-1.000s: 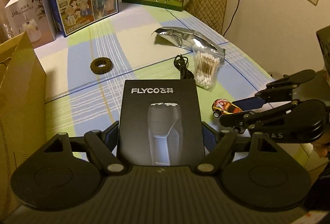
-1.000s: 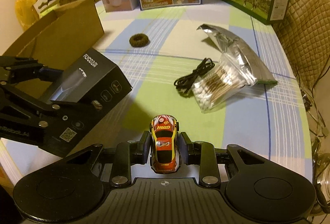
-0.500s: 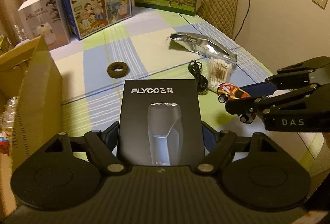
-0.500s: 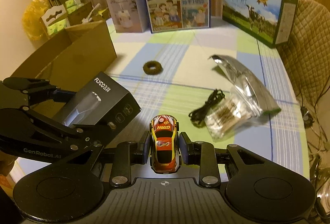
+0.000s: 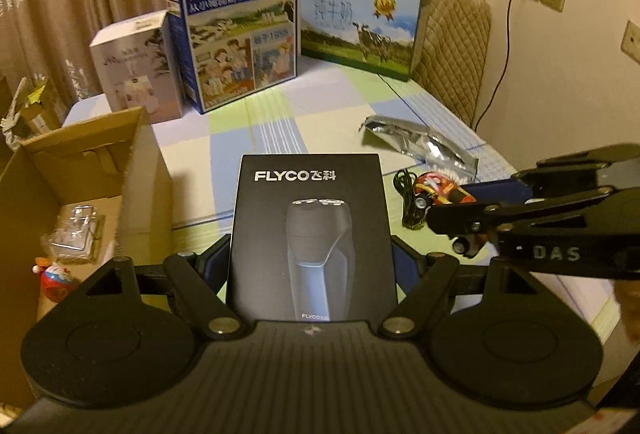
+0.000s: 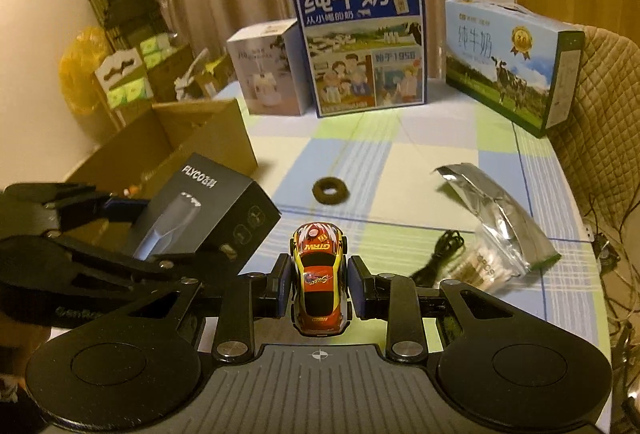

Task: Organize objects
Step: 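Carry the shaver box and toy car with both tools over the cardboard box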

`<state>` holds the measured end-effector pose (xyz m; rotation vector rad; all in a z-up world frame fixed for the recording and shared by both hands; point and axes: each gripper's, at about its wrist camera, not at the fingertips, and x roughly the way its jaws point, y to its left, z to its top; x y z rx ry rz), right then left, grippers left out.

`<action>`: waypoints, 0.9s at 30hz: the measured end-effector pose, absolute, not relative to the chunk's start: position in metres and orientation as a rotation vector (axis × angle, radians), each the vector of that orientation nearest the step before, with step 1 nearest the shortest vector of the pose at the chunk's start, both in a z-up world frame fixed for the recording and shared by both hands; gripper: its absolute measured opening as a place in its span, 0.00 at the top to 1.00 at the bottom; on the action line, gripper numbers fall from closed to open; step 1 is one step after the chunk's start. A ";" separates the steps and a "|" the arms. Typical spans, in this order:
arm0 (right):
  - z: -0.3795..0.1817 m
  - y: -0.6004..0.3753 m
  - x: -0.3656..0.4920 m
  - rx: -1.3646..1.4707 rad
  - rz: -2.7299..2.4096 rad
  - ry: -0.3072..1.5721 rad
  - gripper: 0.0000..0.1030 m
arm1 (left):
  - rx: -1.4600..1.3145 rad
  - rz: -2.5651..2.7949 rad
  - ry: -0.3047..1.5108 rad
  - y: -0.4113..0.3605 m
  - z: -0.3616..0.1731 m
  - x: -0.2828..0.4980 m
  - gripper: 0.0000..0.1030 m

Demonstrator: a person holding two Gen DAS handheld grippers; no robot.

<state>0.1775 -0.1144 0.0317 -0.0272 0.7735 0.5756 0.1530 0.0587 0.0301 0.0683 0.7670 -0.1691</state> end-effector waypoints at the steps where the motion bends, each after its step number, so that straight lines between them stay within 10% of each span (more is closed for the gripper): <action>1: 0.034 -0.112 0.178 -0.018 0.574 0.771 0.74 | 0.064 -0.164 0.762 0.060 0.034 0.151 0.26; 27: 0.097 0.004 0.126 -0.008 0.758 0.731 0.74 | 0.072 0.029 0.703 0.199 0.121 0.076 0.26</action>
